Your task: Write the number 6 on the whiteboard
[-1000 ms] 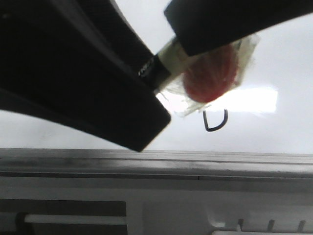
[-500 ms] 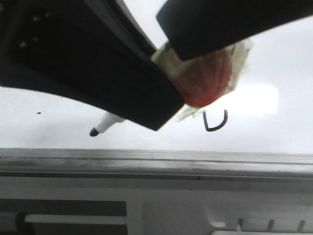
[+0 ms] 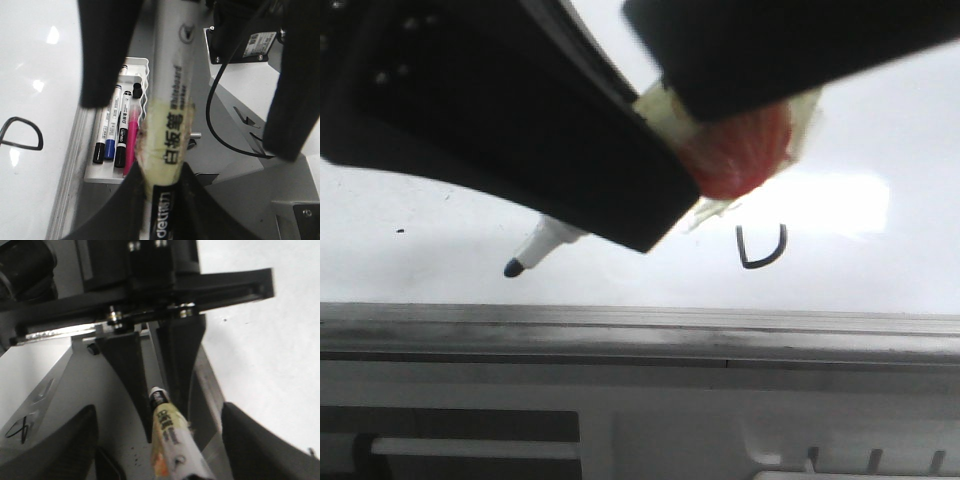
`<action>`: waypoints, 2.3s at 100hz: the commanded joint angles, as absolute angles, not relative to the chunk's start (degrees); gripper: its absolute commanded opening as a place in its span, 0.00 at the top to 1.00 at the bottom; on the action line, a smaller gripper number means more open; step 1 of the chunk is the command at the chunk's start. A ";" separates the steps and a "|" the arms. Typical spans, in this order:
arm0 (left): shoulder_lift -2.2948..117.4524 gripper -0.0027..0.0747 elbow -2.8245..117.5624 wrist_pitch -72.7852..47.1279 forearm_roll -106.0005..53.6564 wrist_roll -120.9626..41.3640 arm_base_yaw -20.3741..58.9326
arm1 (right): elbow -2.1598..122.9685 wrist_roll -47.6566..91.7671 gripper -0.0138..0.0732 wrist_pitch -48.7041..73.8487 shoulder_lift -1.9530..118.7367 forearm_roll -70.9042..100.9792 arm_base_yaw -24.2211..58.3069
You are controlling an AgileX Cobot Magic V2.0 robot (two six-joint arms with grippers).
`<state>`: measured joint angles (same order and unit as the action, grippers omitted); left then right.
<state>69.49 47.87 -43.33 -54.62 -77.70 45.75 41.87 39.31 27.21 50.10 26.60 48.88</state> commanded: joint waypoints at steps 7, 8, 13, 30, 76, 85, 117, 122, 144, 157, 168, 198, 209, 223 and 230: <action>68.49 0.99 46.45 -33.86 -60.70 -69.57 45.85 | 43.84 39.50 0.29 23.88 43.15 25.61 44.30; 68.49 0.99 46.21 -32.43 -61.52 -68.82 45.85 | 43.84 39.50 0.30 23.77 42.44 25.61 43.75; 68.49 0.99 44.32 -26.63 -65.16 -66.66 45.85 | 43.84 39.50 0.38 23.64 39.97 25.49 41.66; 68.60 0.99 38.40 -6.33 -82.29 -66.15 47.28 | 43.84 39.50 0.92 24.71 32.56 25.49 34.50; 73.92 0.99 37.91 15.25 -86.79 -60.61 50.64 | 43.61 38.94 0.92 28.47 30.44 25.49 29.72; 74.89 0.99 38.01 16.12 -86.43 -58.42 50.64 | 43.61 38.94 0.91 28.47 30.44 25.49 29.72; 77.98 0.99 38.01 18.60 -86.30 -54.40 50.64 | 43.61 38.59 0.91 28.68 30.44 25.49 29.72; 78.55 0.99 38.01 18.68 -86.30 -53.35 50.64 | 43.61 38.59 0.91 28.68 30.44 25.49 29.72; 79.98 0.99 38.09 17.78 -86.30 -53.07 50.64 | 43.61 38.59 0.91 28.80 30.44 25.49 29.72; 80.07 0.88 38.89 16.80 -86.30 -53.07 50.64 | 43.61 38.54 0.91 28.80 30.44 25.49 29.72; 80.07 0.65 39.68 16.80 -86.30 -53.07 50.64 | 43.61 38.54 0.91 28.80 30.44 25.59 29.72; 80.07 0.47 40.11 18.02 -86.30 -53.07 50.64 | 43.61 38.54 0.92 28.80 30.44 27.04 29.72; 79.65 0.35 40.32 18.02 -86.30 -53.07 50.64 | 43.61 38.54 0.91 28.80 30.44 27.26 29.72; 75.96 0.22 41.83 15.53 -86.30 -53.30 50.64 | 43.61 38.54 0.91 29.50 30.34 27.26 29.72; 72.46 0.22 41.95 13.77 -85.48 -53.31 50.64 | 43.61 38.54 0.91 30.77 30.22 27.26 29.72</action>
